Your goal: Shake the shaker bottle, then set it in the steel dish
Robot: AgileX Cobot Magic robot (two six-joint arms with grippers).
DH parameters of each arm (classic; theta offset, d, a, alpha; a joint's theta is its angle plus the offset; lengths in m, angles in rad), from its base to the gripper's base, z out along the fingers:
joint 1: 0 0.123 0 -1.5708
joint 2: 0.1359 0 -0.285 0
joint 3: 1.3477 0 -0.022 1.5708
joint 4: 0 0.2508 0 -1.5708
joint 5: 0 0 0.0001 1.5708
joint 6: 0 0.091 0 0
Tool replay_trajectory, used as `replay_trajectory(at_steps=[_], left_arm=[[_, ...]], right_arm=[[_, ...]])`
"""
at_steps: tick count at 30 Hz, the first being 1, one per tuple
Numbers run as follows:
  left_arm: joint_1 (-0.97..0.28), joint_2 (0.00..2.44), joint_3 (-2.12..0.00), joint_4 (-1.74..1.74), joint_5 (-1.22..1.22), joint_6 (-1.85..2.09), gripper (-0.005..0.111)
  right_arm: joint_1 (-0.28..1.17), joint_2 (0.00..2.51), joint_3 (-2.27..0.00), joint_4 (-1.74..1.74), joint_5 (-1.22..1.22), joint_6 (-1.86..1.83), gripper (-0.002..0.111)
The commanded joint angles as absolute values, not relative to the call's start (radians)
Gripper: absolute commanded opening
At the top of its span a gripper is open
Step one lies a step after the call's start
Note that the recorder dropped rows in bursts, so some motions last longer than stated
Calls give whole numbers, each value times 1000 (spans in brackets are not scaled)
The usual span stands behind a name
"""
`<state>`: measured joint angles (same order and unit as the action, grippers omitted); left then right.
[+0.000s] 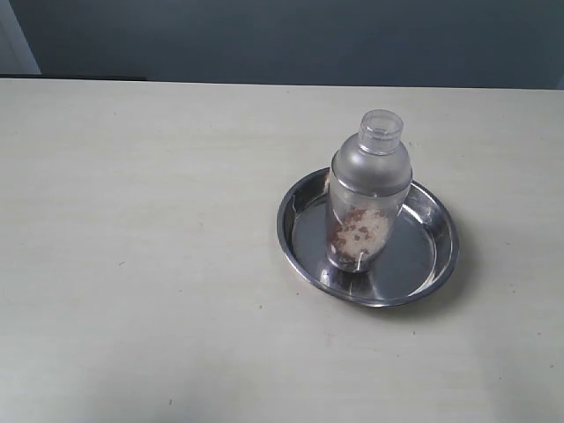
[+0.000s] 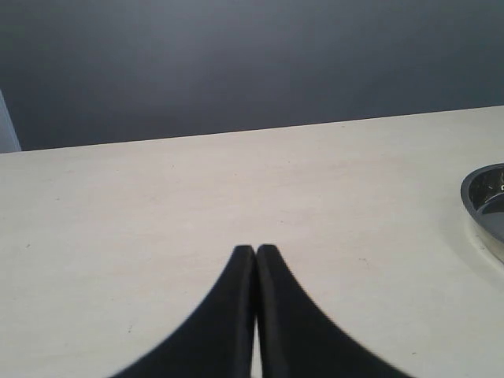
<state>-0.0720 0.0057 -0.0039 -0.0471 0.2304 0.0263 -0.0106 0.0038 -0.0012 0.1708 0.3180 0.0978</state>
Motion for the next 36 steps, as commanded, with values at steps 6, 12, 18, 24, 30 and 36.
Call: replay_trajectory(at_steps=[6, 12, 18, 24, 30, 36], left_arm=[[-72, 0, 0, -51, 216, 21, 0], [-72, 0, 0, -51, 216, 23, 0], [-72, 0, 0, -51, 216, 23, 0], [-72, 0, 0, -51, 216, 23, 0], [-72, 0, 0, -51, 216, 23, 0], [-72, 0, 0, -51, 216, 23, 0]], right_arm=[[-9, 0, 0, 167, 308, 92, -1], [-9, 0, 0, 167, 308, 92, -1], [-9, 0, 0, 167, 308, 92, -1], [-9, 0, 0, 167, 308, 92, -1], [-9, 0, 0, 167, 308, 92, -1], [-9, 0, 0, 167, 308, 92, -1]])
